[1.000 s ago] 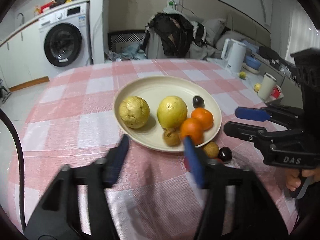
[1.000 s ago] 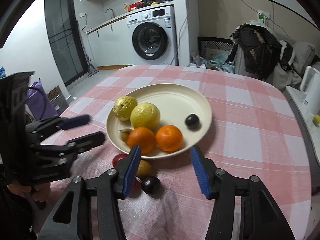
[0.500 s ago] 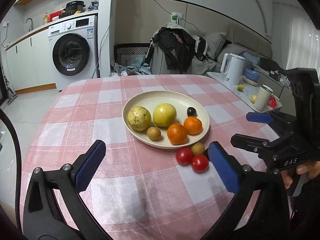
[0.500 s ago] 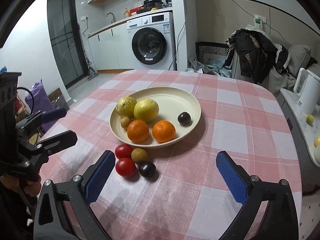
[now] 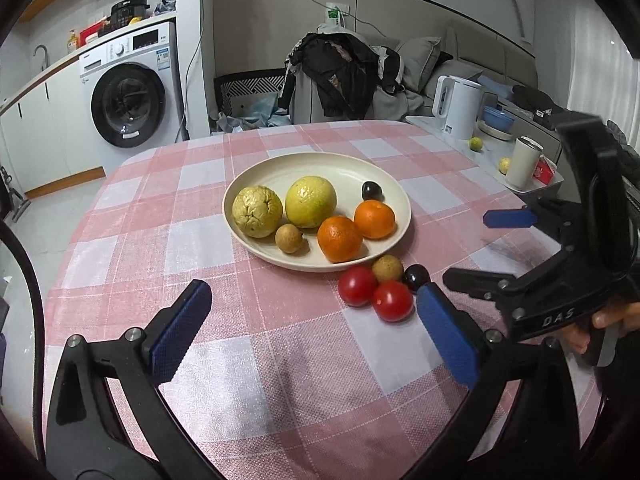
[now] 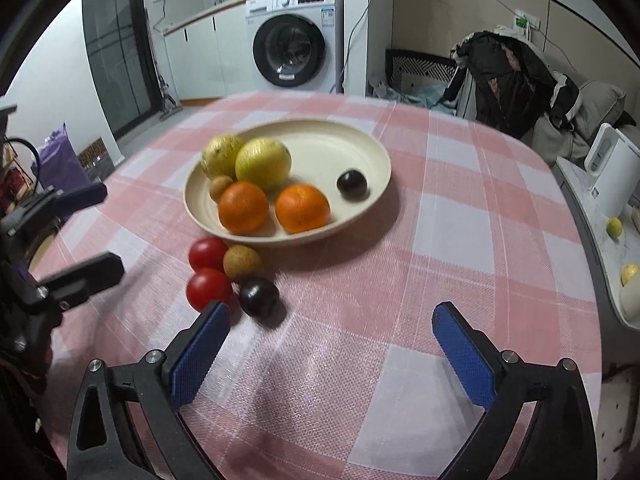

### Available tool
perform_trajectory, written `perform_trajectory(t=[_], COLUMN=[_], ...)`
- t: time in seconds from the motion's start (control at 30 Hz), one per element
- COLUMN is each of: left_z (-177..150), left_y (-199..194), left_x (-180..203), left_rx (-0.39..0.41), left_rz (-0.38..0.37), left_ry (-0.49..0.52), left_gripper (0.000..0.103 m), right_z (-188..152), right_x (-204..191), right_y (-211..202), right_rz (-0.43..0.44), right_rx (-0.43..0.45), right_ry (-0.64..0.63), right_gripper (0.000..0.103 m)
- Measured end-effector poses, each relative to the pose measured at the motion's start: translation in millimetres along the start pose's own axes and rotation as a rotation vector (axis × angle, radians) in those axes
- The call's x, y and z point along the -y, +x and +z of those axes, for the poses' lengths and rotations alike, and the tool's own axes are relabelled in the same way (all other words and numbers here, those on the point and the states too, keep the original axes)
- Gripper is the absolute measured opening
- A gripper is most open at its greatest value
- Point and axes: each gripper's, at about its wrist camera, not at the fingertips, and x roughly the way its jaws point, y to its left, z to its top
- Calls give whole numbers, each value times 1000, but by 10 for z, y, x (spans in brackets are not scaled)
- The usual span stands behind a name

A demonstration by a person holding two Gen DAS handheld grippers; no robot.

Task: Organize fruits
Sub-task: 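Withdraw both tools and grasp the dark plum with the right tool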

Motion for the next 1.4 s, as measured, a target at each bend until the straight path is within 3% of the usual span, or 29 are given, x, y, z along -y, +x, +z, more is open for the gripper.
perform_trajectory(t=[0.53, 1.03, 1.1, 1.17, 1.4], left_z=[-31, -50, -50, -51, -50], left_y=[100, 181, 186, 184, 175], left_x=[-109, -157, -162, -164, -164], left_rx=[-29, -49, -48, -48, -47], left_rz=[8, 7, 7, 7, 6], left_ry=[-19, -30, -28, -29, -32], left_gripper=[102, 102, 102, 102, 102], right_z=[-43, 53, 48, 45, 49], right_x=[-96, -132, -143, -173, -283], right_y=[311, 395, 381, 356, 302], right_rz=[-51, -56, -47, -36, 12], right_rx=[-101, -88, -81, -71, -47], right_ry=[20, 41, 34, 19, -27], right_gripper=[103, 102, 98, 86, 59])
